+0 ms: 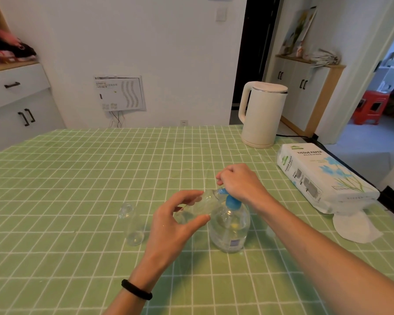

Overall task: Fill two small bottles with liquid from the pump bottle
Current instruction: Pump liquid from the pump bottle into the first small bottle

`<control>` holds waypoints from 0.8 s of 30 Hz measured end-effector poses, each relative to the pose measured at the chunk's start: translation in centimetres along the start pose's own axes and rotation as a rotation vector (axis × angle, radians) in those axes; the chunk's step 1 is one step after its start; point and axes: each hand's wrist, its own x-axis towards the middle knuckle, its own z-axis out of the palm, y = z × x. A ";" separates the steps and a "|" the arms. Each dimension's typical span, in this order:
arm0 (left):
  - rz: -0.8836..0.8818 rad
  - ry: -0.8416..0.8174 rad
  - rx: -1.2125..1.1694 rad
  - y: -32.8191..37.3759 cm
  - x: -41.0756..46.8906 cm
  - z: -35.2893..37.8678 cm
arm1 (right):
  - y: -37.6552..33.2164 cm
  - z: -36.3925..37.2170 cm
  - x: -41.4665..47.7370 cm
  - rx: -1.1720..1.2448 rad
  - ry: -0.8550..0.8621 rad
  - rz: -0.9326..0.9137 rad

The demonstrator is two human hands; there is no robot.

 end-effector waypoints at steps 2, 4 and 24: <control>0.009 0.009 0.001 0.2 0.1 0.0 | -0.4 -0.4 0.2 -0.003 0.000 -0.016; 0.016 0.011 0.003 0.4 0.2 -0.1 | -0.6 -0.5 0.5 -0.016 0.011 -0.045; 0.002 0.020 0.011 -0.1 -0.1 0.3 | 0.0 0.0 -0.6 -0.025 0.032 -0.005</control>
